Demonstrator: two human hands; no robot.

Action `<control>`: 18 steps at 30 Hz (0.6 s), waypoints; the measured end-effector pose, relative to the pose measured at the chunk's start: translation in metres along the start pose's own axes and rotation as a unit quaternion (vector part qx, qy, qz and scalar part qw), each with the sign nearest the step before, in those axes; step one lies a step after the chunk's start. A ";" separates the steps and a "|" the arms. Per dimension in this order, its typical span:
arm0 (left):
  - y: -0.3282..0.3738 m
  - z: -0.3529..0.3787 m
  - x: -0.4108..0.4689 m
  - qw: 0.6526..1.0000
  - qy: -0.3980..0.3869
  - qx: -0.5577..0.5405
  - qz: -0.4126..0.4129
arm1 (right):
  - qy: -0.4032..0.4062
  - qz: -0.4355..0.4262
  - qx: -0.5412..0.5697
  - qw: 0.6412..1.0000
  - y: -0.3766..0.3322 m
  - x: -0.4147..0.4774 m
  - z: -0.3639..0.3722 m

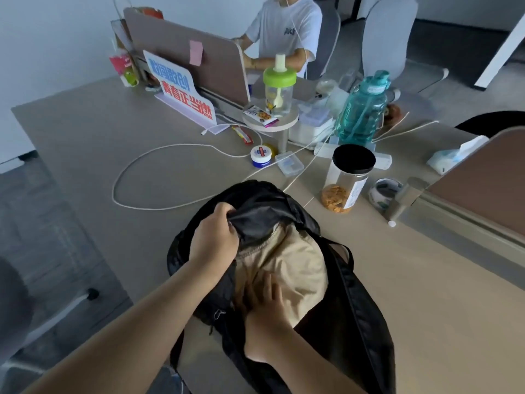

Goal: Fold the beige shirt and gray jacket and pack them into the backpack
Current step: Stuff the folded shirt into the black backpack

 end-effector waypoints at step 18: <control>-0.029 0.112 0.049 0.969 -0.203 0.127 -0.064 | 0.089 -0.013 0.208 0.974 0.045 0.005 -0.014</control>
Point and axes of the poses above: each hand's wrist, its own x-axis towards the middle knuckle, its own z-axis out of the palm, y = z × x, the point moved 7 cm from there along x, towards the middle knuckle, and after that the axes turned 15 degrees about -y, right-handed, at the moved point
